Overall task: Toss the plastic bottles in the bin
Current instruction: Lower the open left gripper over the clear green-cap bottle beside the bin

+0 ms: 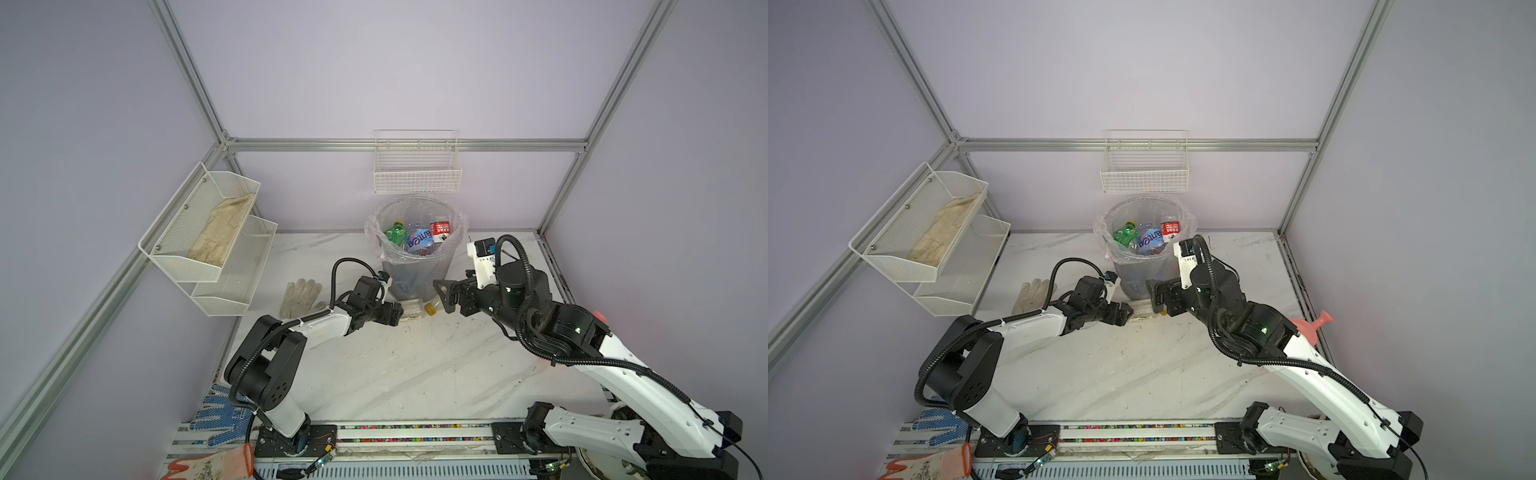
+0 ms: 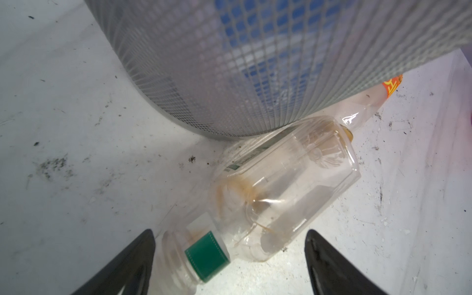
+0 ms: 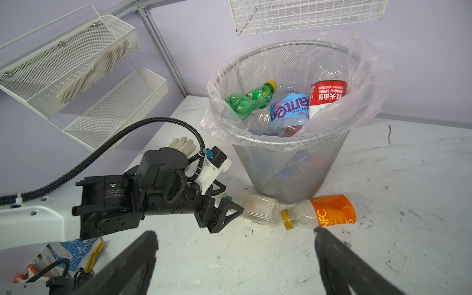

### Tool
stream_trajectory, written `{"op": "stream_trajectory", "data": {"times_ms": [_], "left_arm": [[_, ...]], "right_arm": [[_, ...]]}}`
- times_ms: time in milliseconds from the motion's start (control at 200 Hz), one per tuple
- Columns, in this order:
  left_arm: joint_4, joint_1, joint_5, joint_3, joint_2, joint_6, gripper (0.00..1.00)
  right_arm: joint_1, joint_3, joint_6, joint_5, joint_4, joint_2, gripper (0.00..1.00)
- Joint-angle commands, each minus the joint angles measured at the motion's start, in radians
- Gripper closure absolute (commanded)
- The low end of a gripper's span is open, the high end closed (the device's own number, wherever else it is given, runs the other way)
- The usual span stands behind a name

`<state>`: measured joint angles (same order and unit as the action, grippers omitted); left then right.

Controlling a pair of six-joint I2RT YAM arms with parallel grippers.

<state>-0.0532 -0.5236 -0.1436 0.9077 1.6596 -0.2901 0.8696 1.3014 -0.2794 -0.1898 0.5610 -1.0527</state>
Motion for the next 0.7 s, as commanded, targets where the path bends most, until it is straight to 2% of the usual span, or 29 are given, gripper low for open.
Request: {"op": "stream_trajectory", "data": {"times_ms": [0, 320, 695], "left_arm": [[0.038, 0.005, -0.055, 0.095, 0.015, 0.026, 0.1], [0.033, -0.017, -0.113, 0.041, -0.005, 0.008, 0.11], [-0.005, -0.16, -0.075, -0.054, -0.092, -0.047, 0.11]], "right_arm": [[0.004, -0.011, -0.004, 0.0, -0.016, 0.01, 0.02], [0.004, -0.007, -0.004, -0.006, -0.015, 0.003, 0.02], [0.004, 0.005, -0.004, -0.002, -0.012, 0.0, 0.02]]}}
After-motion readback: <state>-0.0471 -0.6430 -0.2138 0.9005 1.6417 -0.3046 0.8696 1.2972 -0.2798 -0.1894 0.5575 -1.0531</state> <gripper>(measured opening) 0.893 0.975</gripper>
